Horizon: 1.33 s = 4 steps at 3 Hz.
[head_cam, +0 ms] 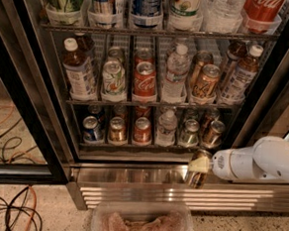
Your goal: Pick orange can from bottom shelf of fridge
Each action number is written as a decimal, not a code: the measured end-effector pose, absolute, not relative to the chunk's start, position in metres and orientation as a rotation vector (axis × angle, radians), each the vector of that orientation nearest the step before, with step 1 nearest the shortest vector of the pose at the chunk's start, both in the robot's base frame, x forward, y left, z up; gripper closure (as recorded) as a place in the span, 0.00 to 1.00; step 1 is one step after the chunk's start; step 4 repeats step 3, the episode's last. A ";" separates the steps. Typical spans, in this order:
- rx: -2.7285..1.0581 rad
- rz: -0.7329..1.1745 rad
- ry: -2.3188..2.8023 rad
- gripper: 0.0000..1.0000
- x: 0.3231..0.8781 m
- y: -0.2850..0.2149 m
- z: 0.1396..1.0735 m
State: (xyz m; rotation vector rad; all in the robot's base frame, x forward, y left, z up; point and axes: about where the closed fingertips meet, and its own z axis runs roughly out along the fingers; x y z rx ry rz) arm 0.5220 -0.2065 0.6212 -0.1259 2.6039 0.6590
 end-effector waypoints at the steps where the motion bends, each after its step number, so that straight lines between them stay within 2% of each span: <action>1: -0.133 0.806 2.694 1.00 0.483 -0.182 0.613; 3: -0.148 1.067 2.794 1.00 0.431 -0.154 0.606; 4: -0.148 1.067 2.794 1.00 0.431 -0.154 0.606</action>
Offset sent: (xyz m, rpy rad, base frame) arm -0.1085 0.0559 -0.0147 0.2479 0.3520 0.1347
